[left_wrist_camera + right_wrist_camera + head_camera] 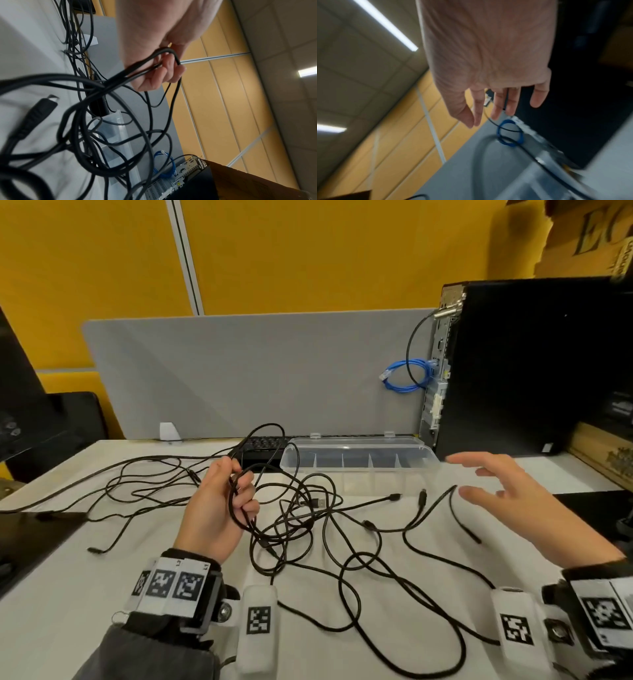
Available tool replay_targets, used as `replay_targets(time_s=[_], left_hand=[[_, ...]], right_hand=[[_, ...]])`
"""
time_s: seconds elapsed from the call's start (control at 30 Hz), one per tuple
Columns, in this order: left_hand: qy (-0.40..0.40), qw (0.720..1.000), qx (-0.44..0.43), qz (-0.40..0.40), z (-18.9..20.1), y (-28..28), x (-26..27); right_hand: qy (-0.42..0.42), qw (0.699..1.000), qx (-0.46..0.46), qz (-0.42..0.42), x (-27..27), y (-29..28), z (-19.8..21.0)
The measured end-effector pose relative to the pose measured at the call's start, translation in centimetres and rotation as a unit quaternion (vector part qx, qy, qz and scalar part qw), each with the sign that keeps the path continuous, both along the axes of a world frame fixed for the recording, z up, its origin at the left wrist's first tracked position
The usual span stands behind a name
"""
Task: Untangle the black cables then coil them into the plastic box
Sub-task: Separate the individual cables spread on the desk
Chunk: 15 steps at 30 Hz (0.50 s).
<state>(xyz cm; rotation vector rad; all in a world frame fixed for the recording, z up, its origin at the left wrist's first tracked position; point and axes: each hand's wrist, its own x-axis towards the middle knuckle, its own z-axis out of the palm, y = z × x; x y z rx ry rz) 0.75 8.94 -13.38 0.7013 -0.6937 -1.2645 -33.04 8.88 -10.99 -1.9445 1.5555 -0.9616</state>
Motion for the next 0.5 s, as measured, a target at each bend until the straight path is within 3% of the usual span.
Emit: replay_targets(time_s=[0.13,0.2,0.27,0.4,0.5], left_hand=[[0.024,0.999,-0.009,-0.027,0.1,0.2,-0.4],[0.033,0.999,-0.015,-0.036,0.2,0.3,-0.6],[0.033,0.999,-0.021,-0.032,0.2,0.4,-0.9],[0.042,0.998,-0.027,-0.037,0.3,0.5,-1.6],[0.052,0.997,-0.033,-0.05,0.3,0.7,-1.9]], right_hand=[[0.13,0.973,-0.042,0.187,5.3,3.4,3.4],[0.229,0.928,-0.011,0.295,8.7,4.8,4.4],[0.356,0.862,0.008,0.361,11.8,5.0,3.9],[0.526,0.766,-0.005,0.368,16.3,2.7,0.9],[0.536,0.749,0.066,0.384,17.9,1.5,-0.5]])
